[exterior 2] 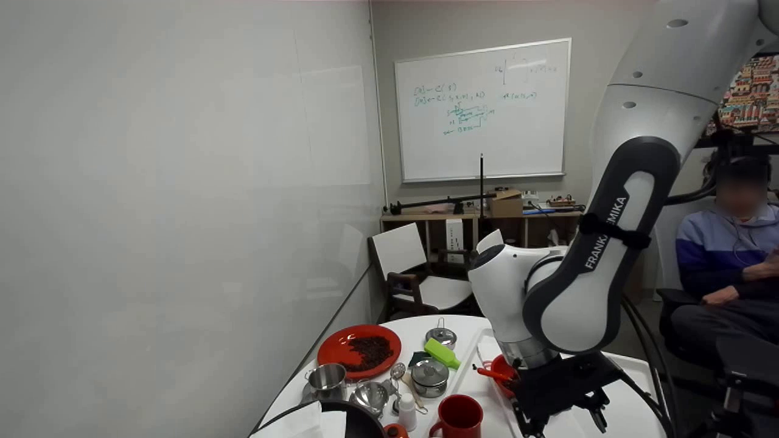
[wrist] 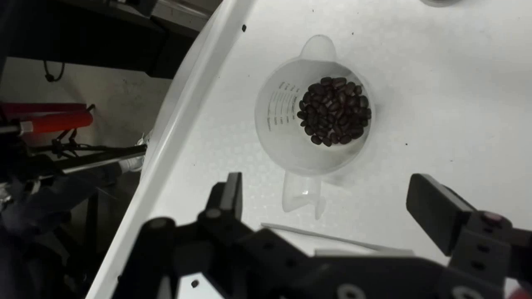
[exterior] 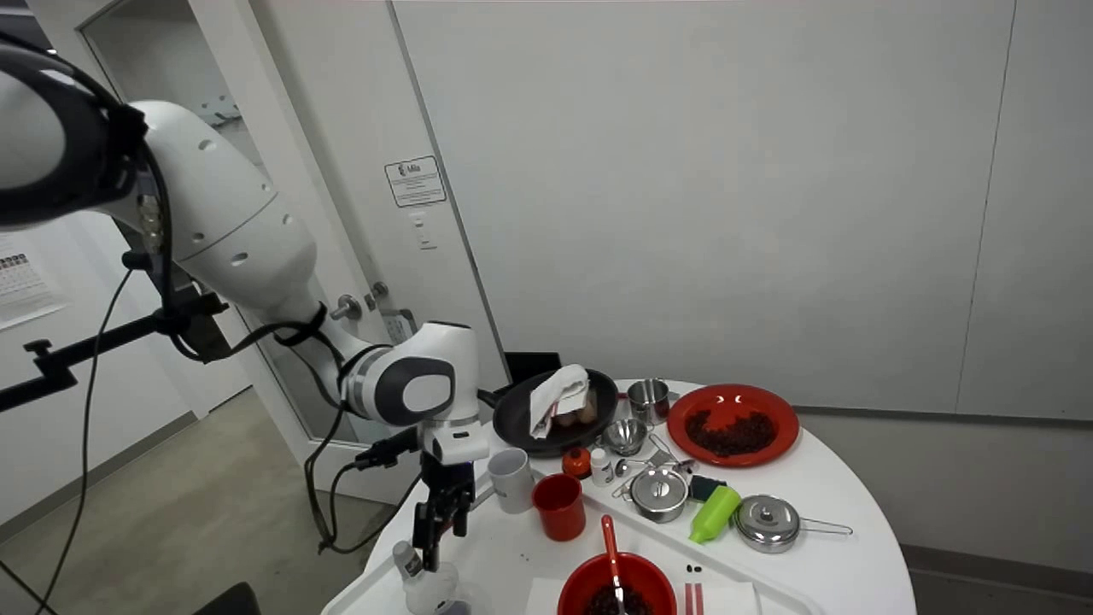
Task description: Pour the contents of the cup into the bowl
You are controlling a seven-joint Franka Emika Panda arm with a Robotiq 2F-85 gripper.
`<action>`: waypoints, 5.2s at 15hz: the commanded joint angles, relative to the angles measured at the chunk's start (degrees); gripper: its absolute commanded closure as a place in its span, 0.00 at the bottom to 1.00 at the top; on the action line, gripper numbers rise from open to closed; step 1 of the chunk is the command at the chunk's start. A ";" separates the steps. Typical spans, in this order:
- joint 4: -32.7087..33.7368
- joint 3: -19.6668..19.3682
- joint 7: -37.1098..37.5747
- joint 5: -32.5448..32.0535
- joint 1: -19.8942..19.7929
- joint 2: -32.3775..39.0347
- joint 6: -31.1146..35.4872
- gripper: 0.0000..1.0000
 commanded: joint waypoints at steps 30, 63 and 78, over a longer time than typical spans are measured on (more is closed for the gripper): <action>-6.38 -0.51 -8.95 17.75 -5.63 4.61 13.33 0.01; 8.55 -8.36 -9.48 -6.43 3.53 -2.96 -15.78 0.90; 4.94 -13.60 15.11 -15.24 1.21 -6.96 -14.83 0.90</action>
